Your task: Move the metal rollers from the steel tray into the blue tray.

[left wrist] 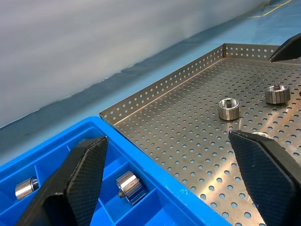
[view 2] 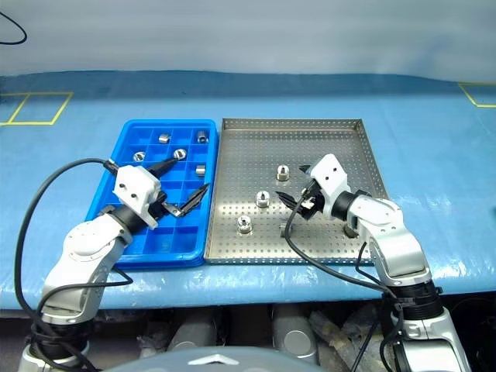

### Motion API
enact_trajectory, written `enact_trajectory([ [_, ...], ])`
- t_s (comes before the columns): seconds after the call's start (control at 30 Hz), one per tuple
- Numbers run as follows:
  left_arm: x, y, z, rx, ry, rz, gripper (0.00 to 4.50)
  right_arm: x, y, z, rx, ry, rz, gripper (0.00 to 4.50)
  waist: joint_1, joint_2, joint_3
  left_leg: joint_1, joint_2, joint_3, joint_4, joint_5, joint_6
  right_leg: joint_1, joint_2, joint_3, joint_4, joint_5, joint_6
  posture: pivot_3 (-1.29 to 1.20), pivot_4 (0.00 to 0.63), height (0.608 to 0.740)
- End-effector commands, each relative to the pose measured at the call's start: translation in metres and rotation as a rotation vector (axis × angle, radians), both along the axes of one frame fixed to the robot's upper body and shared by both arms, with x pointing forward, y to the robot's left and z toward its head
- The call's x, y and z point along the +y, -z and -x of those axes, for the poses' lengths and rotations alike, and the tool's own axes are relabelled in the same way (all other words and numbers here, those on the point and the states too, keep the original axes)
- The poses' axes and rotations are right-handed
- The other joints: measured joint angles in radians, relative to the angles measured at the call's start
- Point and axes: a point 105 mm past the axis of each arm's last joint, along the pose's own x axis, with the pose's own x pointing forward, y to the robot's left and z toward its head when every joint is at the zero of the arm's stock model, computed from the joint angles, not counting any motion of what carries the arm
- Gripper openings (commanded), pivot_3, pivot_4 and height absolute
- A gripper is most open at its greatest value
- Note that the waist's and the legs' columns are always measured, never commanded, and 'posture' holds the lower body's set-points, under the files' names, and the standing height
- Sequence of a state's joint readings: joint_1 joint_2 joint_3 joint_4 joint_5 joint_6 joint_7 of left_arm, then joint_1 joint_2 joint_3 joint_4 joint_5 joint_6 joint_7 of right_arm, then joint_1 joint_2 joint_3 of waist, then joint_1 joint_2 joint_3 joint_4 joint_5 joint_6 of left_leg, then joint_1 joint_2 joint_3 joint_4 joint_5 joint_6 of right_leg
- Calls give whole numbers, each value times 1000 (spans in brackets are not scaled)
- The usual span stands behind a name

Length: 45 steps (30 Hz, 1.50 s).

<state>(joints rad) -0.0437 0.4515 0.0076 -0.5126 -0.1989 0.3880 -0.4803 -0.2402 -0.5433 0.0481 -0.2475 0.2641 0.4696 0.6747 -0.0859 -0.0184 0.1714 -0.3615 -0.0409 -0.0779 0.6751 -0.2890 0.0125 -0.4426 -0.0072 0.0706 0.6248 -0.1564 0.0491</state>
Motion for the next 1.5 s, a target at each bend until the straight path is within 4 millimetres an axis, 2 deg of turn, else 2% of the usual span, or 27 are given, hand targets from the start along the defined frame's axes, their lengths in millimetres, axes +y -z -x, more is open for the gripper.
enact_trajectory([
  [0.03, -2, -6, 1, -27, 7, 5, 4472, 2, -14, 1, -46, -6, -22, 4500, 0, 0, 0, 0, 0, 0, 0, 0, 0, 0, 0, 0, 0, 0, 0, -122, 150, 740],
  [1.1, -10, -5, 3, 18, 41, 34, 4472, 6, -14, 0, -61, -15, -36, 4500, -6, 0, 0, 0, 0, 0, 3, 0, 0, 1, 0, 0, 1, 0, 1, -120, 150, 740],
  [1.3, -45, -7, 5, 57, 174, 83, 4472, 7, -15, 0, -68, -10, -39, 4500, -3, 0, 0, -1, 0, -1, 5, 0, 1, 2, 0, 0, 1, 1, 1, -134, 150, 740],
  [1.4, -55, 3, 4, 138, 213, 47, 4472, 5, -15, 1, -70, -3, -40, 4500, -8, 0, 0, 0, -1, 0, 6, -1, 1, 3, 0, 0, 1, 1, 2, -138, 150, 740],
  [1.5, -56, 23, 1, 236, 213, -84, 4472, 3, -15, 2, -74, 12, -40, 4500, -14, 0, 0, 0, 0, 0, 6, -1, 2, 3, 1, 0, 1, 1, 2, -159, 150, 740],
])
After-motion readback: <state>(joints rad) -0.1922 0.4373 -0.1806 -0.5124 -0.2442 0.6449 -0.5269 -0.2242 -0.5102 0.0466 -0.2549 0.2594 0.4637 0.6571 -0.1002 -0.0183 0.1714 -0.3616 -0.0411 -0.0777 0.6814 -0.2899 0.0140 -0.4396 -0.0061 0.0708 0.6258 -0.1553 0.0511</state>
